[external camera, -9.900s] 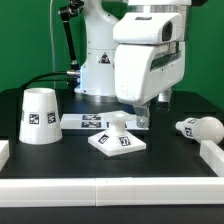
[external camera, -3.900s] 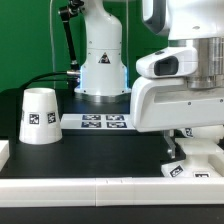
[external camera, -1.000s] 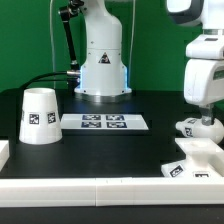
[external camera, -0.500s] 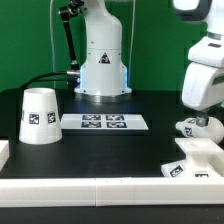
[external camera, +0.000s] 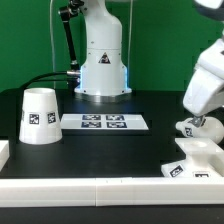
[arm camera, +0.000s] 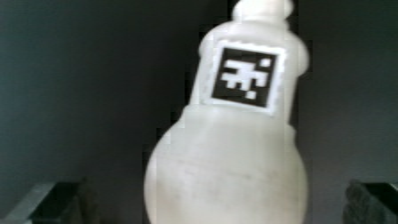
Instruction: Assemble lamp
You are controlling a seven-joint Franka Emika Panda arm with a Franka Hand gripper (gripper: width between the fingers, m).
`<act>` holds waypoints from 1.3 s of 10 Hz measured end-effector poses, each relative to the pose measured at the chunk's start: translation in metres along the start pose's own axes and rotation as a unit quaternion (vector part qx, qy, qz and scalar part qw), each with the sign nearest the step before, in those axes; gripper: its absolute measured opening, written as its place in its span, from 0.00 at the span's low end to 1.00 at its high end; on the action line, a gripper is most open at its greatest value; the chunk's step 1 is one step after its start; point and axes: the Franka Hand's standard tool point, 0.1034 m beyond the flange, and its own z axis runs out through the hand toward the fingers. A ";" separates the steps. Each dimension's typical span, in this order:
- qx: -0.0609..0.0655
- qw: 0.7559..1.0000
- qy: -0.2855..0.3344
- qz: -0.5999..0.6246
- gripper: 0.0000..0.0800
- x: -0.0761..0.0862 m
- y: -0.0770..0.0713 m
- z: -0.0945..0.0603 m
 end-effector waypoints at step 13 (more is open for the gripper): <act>0.034 0.978 -0.206 0.010 0.87 0.007 -0.004 0.038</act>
Offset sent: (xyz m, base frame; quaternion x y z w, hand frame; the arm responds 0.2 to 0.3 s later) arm 0.0057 -0.0042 -0.0070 -0.0163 -0.1310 -0.0112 0.9912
